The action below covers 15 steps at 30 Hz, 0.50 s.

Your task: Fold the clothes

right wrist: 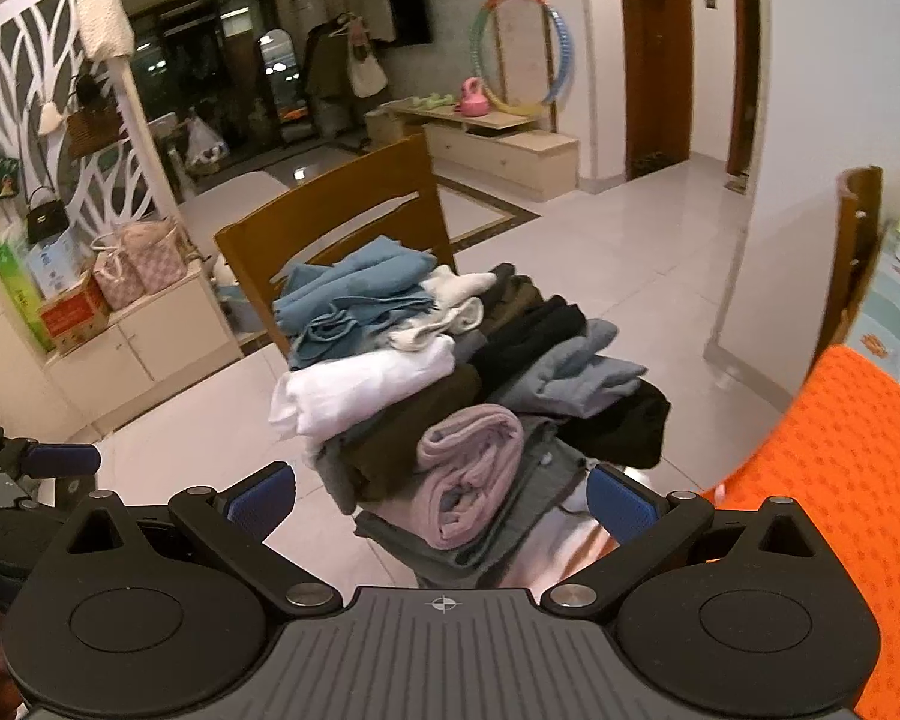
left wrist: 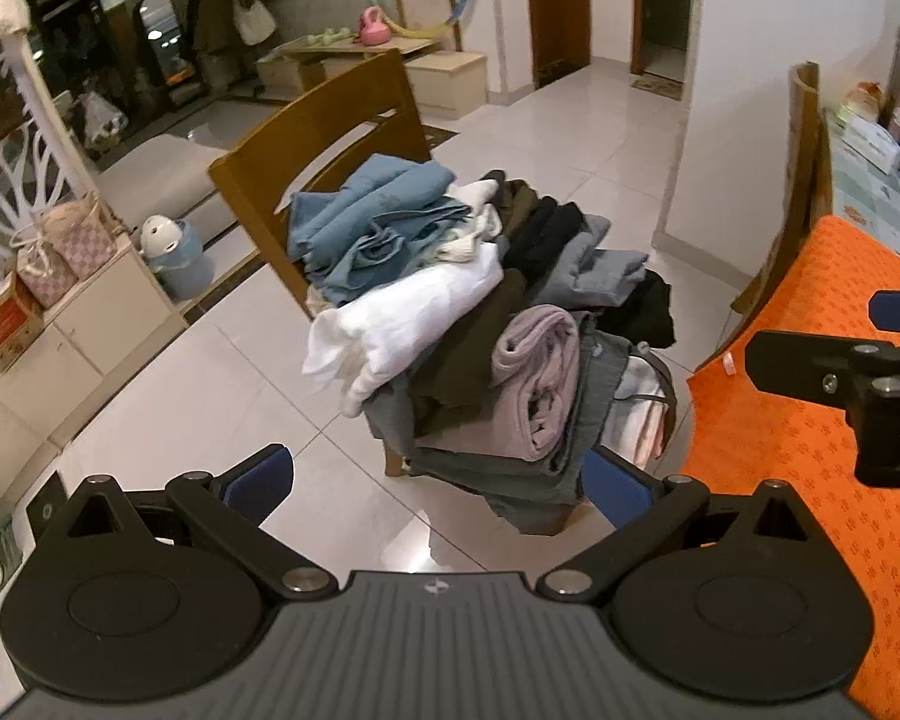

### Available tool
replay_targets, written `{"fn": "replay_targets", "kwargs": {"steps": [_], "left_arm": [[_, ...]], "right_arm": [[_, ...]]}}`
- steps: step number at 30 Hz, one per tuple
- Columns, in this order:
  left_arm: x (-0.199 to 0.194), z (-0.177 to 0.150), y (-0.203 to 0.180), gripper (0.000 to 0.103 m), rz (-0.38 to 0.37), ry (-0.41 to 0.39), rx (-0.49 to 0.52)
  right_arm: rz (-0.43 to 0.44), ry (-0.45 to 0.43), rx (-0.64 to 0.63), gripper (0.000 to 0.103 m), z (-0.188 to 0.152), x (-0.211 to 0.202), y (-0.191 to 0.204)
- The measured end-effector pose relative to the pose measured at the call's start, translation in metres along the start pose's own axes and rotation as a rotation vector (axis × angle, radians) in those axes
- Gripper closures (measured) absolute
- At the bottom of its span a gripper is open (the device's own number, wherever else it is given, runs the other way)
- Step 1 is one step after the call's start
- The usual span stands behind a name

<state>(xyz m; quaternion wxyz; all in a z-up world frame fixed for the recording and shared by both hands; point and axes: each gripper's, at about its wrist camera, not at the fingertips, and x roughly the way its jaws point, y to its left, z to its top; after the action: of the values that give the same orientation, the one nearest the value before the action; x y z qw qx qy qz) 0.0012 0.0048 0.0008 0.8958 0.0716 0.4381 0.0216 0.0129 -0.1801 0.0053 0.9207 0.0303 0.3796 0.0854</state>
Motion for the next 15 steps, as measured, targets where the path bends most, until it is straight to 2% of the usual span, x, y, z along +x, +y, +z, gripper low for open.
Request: {"fn": "replay_targets", "kwargs": {"steps": [5, 7, 11, 15], "left_arm": [[0.000, 0.000, 0.012, 0.000, 0.002, 0.007, -0.039], [0.000, -0.002, 0.015, 0.000, 0.015, 0.008, -0.043], [0.001, 0.000, 0.015, 0.000, 0.044, 0.015, -0.045], [0.003, 0.003, 0.015, 0.000, 0.053, 0.016, -0.046]], "right_arm": [[-0.004, 0.000, 0.010, 0.000, -0.007, -0.001, -0.003], [0.019, 0.031, -0.033, 0.000, 0.001, 0.007, 0.005], [0.034, 0.019, -0.047, 0.000, 0.008, 0.013, 0.020], [0.065, -0.004, -0.034, 0.000, 0.007, 0.010, 0.009]]}}
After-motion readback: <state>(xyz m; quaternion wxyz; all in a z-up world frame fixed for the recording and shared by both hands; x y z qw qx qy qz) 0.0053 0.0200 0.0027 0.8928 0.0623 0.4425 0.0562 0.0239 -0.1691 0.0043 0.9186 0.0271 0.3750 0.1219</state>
